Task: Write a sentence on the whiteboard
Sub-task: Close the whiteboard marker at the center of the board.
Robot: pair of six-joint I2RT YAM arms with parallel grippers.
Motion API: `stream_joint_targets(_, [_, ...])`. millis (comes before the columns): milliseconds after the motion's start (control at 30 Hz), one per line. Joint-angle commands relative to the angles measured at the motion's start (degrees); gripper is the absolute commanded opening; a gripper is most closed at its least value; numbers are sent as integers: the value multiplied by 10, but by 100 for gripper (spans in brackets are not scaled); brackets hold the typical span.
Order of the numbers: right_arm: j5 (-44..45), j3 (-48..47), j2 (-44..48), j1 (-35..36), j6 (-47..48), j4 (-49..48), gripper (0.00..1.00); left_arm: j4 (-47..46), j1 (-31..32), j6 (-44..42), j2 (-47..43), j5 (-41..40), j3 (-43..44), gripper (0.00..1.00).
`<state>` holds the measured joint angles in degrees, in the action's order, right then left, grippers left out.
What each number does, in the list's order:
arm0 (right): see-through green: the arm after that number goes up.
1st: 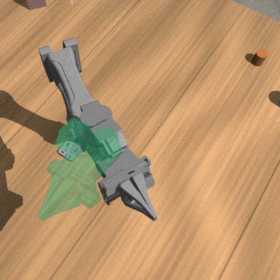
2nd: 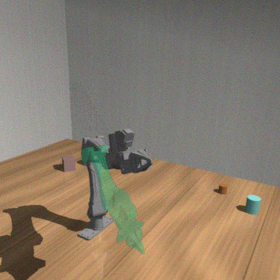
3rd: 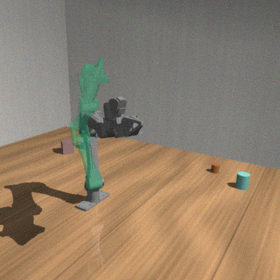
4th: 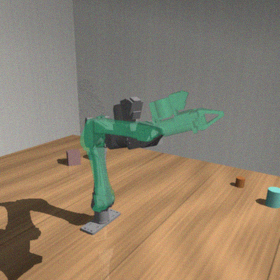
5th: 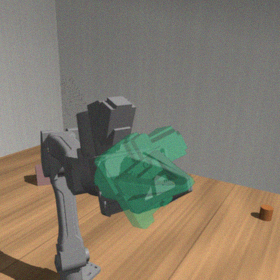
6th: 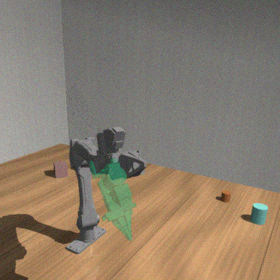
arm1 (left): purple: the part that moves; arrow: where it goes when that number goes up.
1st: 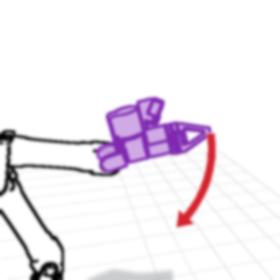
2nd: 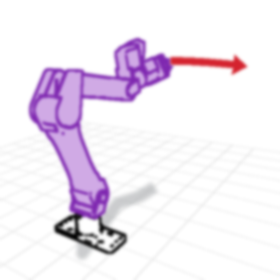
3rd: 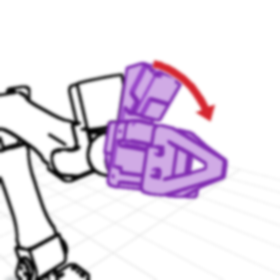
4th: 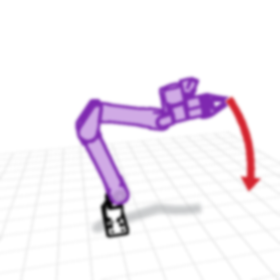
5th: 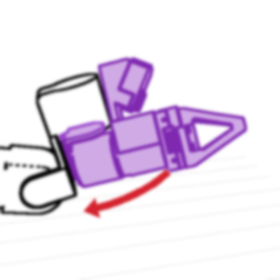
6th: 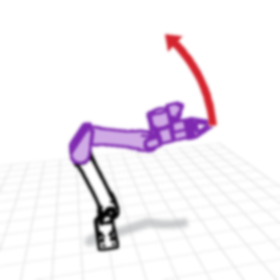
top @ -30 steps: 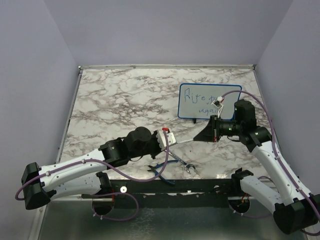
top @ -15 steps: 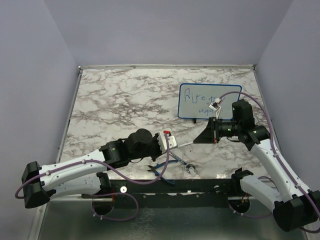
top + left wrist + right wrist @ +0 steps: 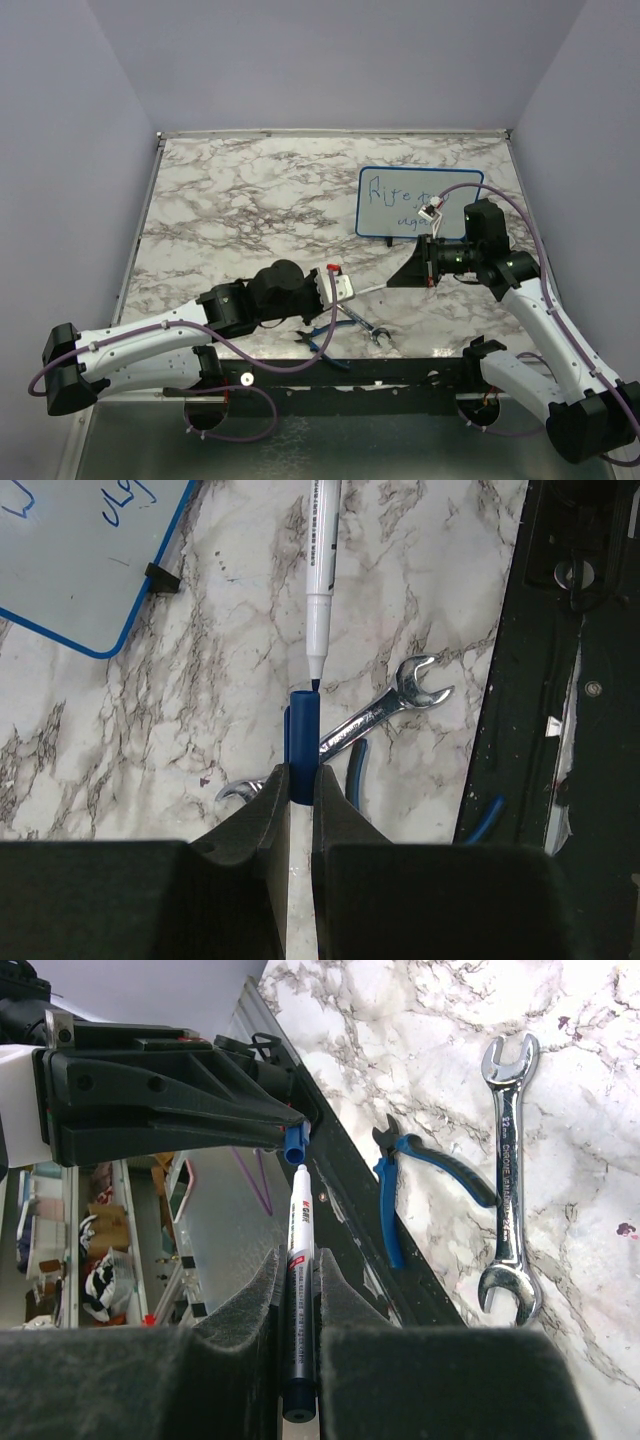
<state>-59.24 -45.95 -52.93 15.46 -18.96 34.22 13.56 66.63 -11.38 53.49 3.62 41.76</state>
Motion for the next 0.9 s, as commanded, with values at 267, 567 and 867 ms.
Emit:
stream_joint_targets(267, [-19,-3,11,-1,9,17,1,16,12,-3,-2,7,-1,0])
stream_joint_targets(567, [-31,8,15,-1,7,14,1,17,13,-4,5,5,4,0])
stream_joint_targets(867, [-35,15,10,-1,4,1,1,17,13,-5,4,8,8,0])
